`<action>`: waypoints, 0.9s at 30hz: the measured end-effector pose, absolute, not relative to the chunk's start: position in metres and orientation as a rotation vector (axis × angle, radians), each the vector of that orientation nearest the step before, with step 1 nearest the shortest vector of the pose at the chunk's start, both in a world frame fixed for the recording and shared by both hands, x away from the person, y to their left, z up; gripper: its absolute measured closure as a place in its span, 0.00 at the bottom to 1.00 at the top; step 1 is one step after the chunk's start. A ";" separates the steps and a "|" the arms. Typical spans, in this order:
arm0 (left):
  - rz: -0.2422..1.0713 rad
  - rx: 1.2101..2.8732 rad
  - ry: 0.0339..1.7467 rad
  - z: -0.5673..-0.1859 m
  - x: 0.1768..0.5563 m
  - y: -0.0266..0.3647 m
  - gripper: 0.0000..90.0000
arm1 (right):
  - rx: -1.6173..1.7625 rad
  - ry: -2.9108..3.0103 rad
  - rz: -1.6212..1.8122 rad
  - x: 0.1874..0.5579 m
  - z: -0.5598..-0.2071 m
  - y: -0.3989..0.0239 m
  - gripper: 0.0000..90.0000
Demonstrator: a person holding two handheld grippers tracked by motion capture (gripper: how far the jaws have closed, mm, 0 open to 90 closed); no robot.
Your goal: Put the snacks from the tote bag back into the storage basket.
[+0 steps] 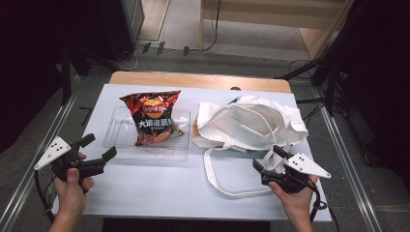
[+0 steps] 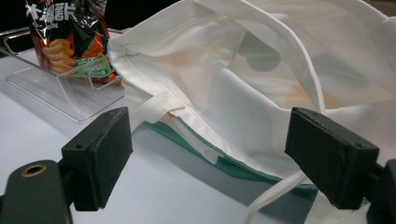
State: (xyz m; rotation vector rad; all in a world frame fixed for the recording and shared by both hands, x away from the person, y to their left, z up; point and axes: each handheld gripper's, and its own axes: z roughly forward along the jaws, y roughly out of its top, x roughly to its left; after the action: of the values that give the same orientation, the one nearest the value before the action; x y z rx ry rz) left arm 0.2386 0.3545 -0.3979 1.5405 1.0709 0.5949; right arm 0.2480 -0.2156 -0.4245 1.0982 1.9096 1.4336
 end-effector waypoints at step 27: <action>0.621 1.556 1.098 -0.414 0.215 0.378 0.04 | 1.138 1.898 1.415 0.250 -0.431 -0.223 0.17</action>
State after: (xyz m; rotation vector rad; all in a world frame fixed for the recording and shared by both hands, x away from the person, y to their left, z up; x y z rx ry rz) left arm 0.2152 0.3777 -0.4136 1.5558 1.0981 0.6207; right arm 0.2500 -0.2230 -0.4306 1.1376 1.8982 1.4151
